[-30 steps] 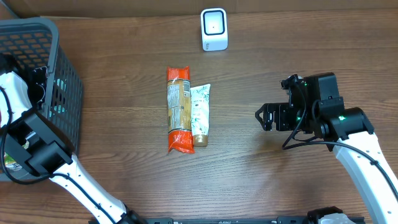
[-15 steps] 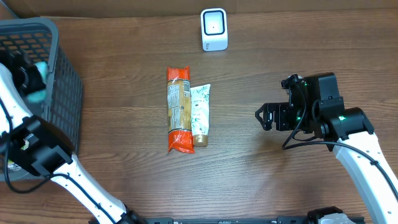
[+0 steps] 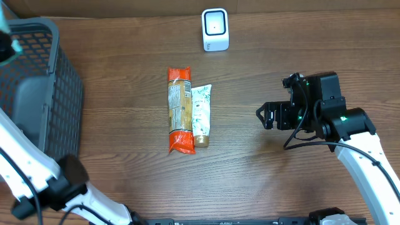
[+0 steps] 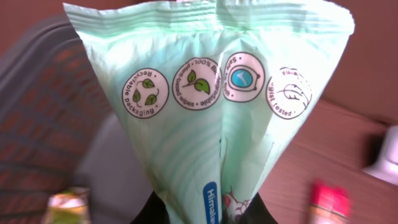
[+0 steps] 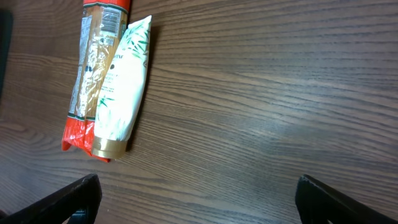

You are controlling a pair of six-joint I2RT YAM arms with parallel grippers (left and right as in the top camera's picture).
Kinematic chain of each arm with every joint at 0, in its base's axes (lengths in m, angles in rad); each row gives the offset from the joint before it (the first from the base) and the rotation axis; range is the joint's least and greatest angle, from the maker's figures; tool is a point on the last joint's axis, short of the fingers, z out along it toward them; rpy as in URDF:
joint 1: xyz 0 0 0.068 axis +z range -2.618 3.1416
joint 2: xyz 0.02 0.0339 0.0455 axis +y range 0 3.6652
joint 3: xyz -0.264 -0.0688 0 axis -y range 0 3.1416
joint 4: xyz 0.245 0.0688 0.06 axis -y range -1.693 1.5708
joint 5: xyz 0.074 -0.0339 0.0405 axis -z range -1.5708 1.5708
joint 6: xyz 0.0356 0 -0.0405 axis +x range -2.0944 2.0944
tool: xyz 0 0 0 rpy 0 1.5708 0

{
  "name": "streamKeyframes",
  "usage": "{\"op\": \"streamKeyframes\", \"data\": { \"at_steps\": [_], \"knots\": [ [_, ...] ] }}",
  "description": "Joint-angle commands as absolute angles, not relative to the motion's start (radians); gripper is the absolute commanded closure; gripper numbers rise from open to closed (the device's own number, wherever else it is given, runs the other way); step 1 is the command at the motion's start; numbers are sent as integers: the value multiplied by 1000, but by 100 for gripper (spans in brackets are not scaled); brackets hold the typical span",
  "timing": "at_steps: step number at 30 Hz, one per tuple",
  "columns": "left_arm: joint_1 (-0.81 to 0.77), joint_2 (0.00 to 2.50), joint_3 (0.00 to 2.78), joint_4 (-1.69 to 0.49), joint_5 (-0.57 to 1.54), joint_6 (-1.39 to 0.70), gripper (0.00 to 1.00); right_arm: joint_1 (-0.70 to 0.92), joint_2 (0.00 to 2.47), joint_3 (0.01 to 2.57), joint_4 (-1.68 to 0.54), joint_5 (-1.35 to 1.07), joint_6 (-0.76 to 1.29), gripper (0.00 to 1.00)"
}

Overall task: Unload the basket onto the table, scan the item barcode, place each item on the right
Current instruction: 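Lift the green tissue pack out and lay it right of the white tube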

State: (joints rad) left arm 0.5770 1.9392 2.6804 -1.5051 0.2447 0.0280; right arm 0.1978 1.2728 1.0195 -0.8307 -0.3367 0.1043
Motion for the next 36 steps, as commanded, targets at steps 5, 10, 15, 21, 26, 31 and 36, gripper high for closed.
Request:
{"op": "streamKeyframes", "data": {
  "at_steps": [5, 10, 15, 21, 26, 31, 36],
  "knots": [
    [270, 1909, 2669, -1651, 355, 39, 96, 201, 1270, 1040, -824, -343, 109, 0],
    [62, 1911, 2572, -1686, 323, 47, 96, 201, 1270, 1040, -838, -343, 109, 0],
    [-83, 1911, 2458, -1661, 224, -10, 96, 201, 1270, 1040, -844, -343, 109, 0],
    [-187, 1911, 2262, -1549, 207, -79, 96, 201, 1270, 1040, -844, -343, 109, 0],
    [-280, 1911, 2070, -1383, 207, -137, 96, 201, 1270, 1040, -836, -342, 149, 0],
    [-367, 1911, 1889, -1198, 234, -229, 96, 201, 1270, 1040, -812, -342, 188, 0],
    [-452, 1911, 1692, -974, 309, -316, 96, 201, 1270, 1040, -797, -336, 214, 0]
  ]
}}
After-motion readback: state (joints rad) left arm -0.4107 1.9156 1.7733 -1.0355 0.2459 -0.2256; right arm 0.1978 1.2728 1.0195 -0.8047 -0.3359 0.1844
